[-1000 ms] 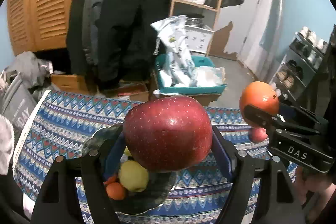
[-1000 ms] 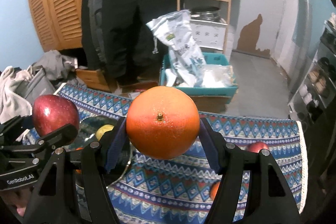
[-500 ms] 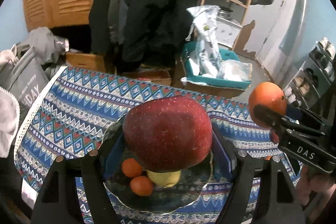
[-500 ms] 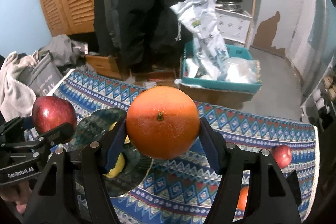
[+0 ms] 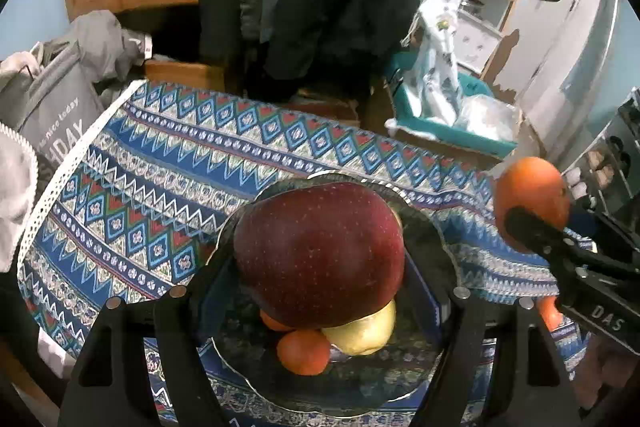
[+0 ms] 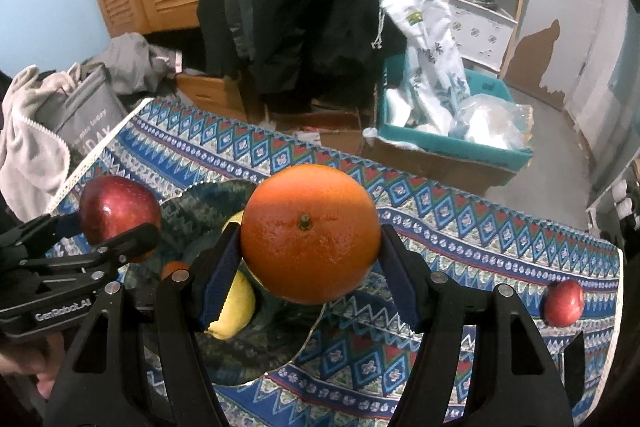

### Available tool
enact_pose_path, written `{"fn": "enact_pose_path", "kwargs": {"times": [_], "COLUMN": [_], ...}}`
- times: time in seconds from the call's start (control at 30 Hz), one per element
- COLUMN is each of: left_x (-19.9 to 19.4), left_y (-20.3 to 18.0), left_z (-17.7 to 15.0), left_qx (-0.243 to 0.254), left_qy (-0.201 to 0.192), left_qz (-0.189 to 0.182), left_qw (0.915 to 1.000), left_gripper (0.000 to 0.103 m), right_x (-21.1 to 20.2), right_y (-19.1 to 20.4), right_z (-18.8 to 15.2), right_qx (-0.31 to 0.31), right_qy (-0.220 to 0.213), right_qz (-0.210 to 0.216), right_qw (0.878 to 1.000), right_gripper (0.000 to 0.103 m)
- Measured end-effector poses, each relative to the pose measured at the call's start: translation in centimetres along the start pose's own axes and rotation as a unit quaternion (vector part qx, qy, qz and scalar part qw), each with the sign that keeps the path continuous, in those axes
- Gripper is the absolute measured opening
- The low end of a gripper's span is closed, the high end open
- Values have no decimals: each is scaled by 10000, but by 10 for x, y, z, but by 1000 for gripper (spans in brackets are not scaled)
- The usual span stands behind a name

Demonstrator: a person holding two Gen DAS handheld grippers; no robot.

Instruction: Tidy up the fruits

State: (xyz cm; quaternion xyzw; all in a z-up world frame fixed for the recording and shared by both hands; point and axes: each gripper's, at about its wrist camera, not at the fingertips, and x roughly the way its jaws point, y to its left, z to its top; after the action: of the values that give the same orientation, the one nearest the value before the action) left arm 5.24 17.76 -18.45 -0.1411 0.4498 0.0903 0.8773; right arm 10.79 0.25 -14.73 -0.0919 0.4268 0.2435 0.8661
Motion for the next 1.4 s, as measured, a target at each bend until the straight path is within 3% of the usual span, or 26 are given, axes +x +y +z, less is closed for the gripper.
{"fn": "enact_pose_path", "kwargs": {"times": [0.47, 0.8, 0.97, 1.17, 1.4], "left_x": [32, 58, 57, 45, 41], "left_y": [10, 19, 18, 18, 18], "left_z": [-10, -25, -26, -19, -20], "left_qx": [-148, -452, -432, -373, -313], "left_qy": [484, 1130, 1181, 891, 873], "left_qz": [65, 91, 209, 155, 225], "left_qw": [9987, 9925, 9918, 9952, 9954], "left_gripper": [79, 79, 79, 83, 83], "right_x": [34, 46, 49, 55, 66], "right_y": [6, 5, 5, 4, 7], "right_z": [-16, -22, -22, -24, -30], "right_qx": [-86, -19, 6, 60, 40], "right_qy": [350, 548, 607, 711, 887], "right_qz": [73, 145, 186, 255, 297], "right_qw": [9993, 9984, 9980, 9971, 9956], "right_gripper": [68, 68, 68, 68, 68]}}
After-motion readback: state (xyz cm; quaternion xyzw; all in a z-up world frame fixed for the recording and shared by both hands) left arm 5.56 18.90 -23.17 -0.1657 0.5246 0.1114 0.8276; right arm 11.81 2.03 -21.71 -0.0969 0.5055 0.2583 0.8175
